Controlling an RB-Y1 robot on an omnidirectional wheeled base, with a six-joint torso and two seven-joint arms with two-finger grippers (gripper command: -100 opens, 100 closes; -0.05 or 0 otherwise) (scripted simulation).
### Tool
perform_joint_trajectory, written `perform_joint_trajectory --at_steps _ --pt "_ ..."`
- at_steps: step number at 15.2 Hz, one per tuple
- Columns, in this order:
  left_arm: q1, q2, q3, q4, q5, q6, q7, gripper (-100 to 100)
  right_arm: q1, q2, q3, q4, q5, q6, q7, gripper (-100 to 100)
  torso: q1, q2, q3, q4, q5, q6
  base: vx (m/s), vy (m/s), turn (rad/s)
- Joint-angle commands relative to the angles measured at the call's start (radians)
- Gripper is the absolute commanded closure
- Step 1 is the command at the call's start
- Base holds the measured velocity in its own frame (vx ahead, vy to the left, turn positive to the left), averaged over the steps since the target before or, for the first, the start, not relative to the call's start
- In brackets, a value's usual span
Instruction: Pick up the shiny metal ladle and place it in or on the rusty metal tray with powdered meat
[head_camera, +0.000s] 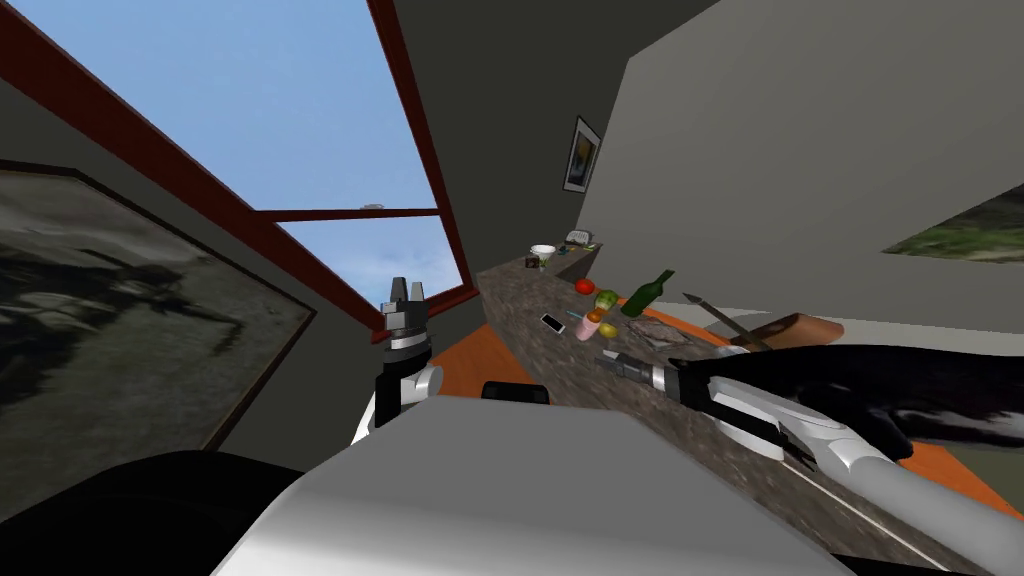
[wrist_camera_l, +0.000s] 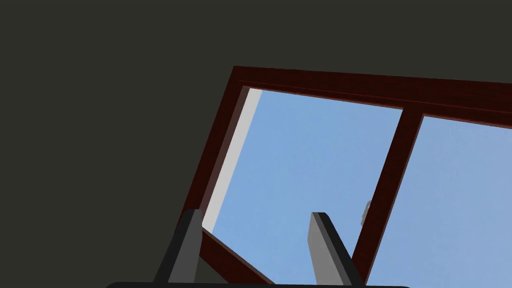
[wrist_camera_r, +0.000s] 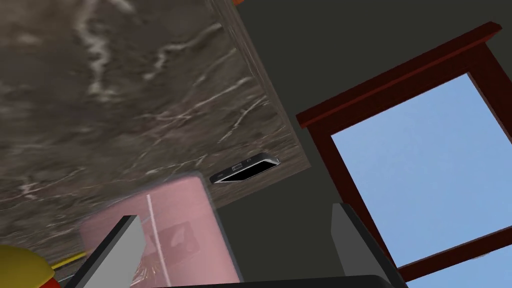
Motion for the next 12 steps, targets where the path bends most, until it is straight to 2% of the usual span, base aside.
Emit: perform_joint_trajectory --at_steps 1,2,3,4,5,6,7,8,9,10,12 --pt "0.000 0.000 0.000 0.000 0.000 0.000 0.000 0 -0.001 -0.050 0.020 0.020 0.014 -0.004 -0.001 -100 0.000 0.000 0.000 0.000 0.000 0.000 0.027 0.017 0.190" --pt "0.000 0.000 0.000 0.000 0.000 0.000 0.000 0 -0.001 -0.053 0.020 0.020 0.014 -0.004 -0.001 -100 0.000 0.000 0.000 0.000 0.000 0.001 0.005 0.005 -0.004" --pt "0.000 0.000 0.000 0.000 0.000 0.000 0.000 0 -0.002 -0.090 0.046 0.053 0.031 -0.013 0.000 -100 0.000 0.001 0.001 0.000 0.000 0.002 0.027 0.018 0.189" --pt "0.000 0.000 0.000 0.000 0.000 0.000 0.000 0 -0.002 -0.099 0.046 0.053 0.031 -0.013 0.000 -100 0.000 0.001 0.000 0.000 0.000 0.001 0.021 0.010 0.131" --pt "0.000 0.000 0.000 0.000 0.000 0.000 0.000 0 -0.003 -0.125 0.072 0.084 0.049 -0.020 0.002 -100 0.000 0.001 0.000 0.000 0.000 0.001 0.020 0.007 0.210" --pt "0.000 0.000 0.000 0.000 0.000 0.000 0.000 0 -0.003 -0.141 0.072 0.084 0.049 -0.020 0.002 -100 -0.001 0.001 0.000 0.000 0.000 0.001 0.016 0.002 0.179" --pt "0.000 0.000 0.000 0.000 0.000 0.000 0.000 0 -0.002 -0.172 0.099 0.114 0.066 -0.027 0.004 -100 -0.001 0.001 0.000 0.000 0.000 0.001 0.014 0.000 0.173" --pt "0.000 0.000 0.000 0.000 0.000 0.000 0.000 0 -0.002 -0.180 0.099 0.114 0.066 -0.027 0.004 -100 -0.001 0.001 0.001 0.000 0.000 0.001 0.025 0.008 0.173" --pt "0.000 0.000 0.000 0.000 0.000 0.000 0.000 0 0.000 -0.211 0.125 0.142 0.083 -0.034 0.006 -100 -0.001 0.001 0.000 0.000 0.000 0.001 0.028 0.005 0.230" --pt "0.000 0.000 0.000 0.000 0.000 0.000 0.000 0 0.000 -0.217 0.125 0.142 0.083 -0.034 0.006 -100 -0.001 0.000 0.000 0.000 0.000 0.001 -0.005 -0.019 0.141" --pt "0.000 0.000 0.000 0.000 0.000 0.000 0.000 0 0.007 -0.274 0.174 0.190 0.115 -0.045 0.010 -100 -0.002 0.002 0.001 0.000 0.000 0.001 0.004 -0.021 0.242"
